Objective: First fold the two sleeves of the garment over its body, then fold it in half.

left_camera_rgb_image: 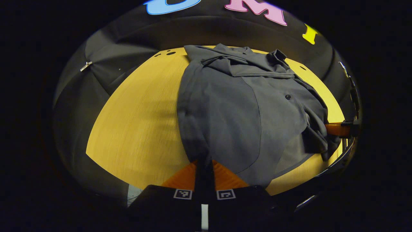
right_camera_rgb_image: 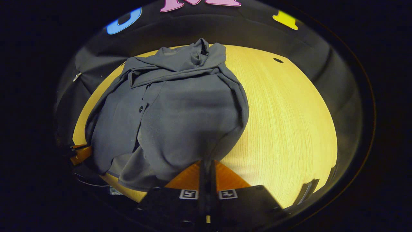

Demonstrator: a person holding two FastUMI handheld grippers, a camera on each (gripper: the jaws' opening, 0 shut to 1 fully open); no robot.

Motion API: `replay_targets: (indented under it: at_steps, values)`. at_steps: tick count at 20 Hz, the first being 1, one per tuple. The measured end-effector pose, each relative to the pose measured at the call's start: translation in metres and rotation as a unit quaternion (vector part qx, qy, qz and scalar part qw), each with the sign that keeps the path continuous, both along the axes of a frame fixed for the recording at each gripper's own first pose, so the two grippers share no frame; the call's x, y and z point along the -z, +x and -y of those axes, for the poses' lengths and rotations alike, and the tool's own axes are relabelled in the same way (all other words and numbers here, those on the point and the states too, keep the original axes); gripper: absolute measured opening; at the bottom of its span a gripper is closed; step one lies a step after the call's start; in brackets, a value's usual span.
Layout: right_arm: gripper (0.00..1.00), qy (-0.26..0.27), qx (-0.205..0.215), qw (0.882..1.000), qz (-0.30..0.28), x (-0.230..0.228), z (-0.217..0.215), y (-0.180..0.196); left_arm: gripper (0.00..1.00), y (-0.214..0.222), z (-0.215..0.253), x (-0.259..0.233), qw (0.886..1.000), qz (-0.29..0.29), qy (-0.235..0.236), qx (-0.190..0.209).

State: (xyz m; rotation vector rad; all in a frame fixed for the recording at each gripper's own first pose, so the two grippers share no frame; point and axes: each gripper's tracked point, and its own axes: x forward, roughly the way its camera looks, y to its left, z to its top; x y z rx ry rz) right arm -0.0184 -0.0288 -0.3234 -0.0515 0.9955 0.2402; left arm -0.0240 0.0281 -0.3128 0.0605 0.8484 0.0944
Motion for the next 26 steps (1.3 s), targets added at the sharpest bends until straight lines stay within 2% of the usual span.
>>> replay_targets:
  at_steps: [2,3,4,5,9,12,20,21,22,26]
  values:
    - [0.05,0.009,-0.008,1.0,-0.003,-0.002,-0.002,-0.001,0.07,0.003,0.006,-0.001,1.0,0.005,-0.013,0.006]
    - [0.0,0.01,-0.012,1.0,-0.003,-0.003,-0.003,0.0,0.06,0.004,0.012,-0.002,1.0,0.009,-0.026,0.013]
    - [0.0,0.011,-0.016,1.0,-0.003,-0.002,-0.004,0.001,0.06,0.005,0.016,-0.004,0.999,0.009,-0.035,0.015]
    - [0.05,0.014,-0.017,1.0,-0.001,-0.004,-0.004,0.001,0.06,0.006,0.017,-0.007,0.999,0.014,-0.046,0.013]
    - [0.05,0.025,-0.025,0.998,0.048,-0.033,-0.009,0.022,0.06,0.016,0.027,-0.038,0.993,0.055,-0.099,-0.018]
    - [0.05,0.033,-0.033,0.996,0.081,-0.056,-0.015,0.037,0.06,0.029,0.027,-0.071,0.989,0.092,-0.117,-0.026]
    - [0.05,0.064,-0.044,0.988,0.136,-0.099,-0.038,0.086,0.06,0.069,0.027,-0.14,0.978,0.171,-0.117,-0.017]
    - [0.05,0.067,-0.047,0.987,0.142,-0.103,-0.041,0.092,0.02,0.073,0.027,-0.145,0.977,0.178,-0.114,-0.015]
    - [0.05,0.07,-0.049,0.985,0.147,-0.107,-0.043,0.098,0.06,0.078,0.026,-0.151,0.976,0.185,-0.112,-0.013]
    - [0.05,0.079,-0.056,0.98,0.171,-0.122,-0.048,0.127,0.06,0.104,0.024,-0.175,0.969,0.213,-0.121,-0.021]
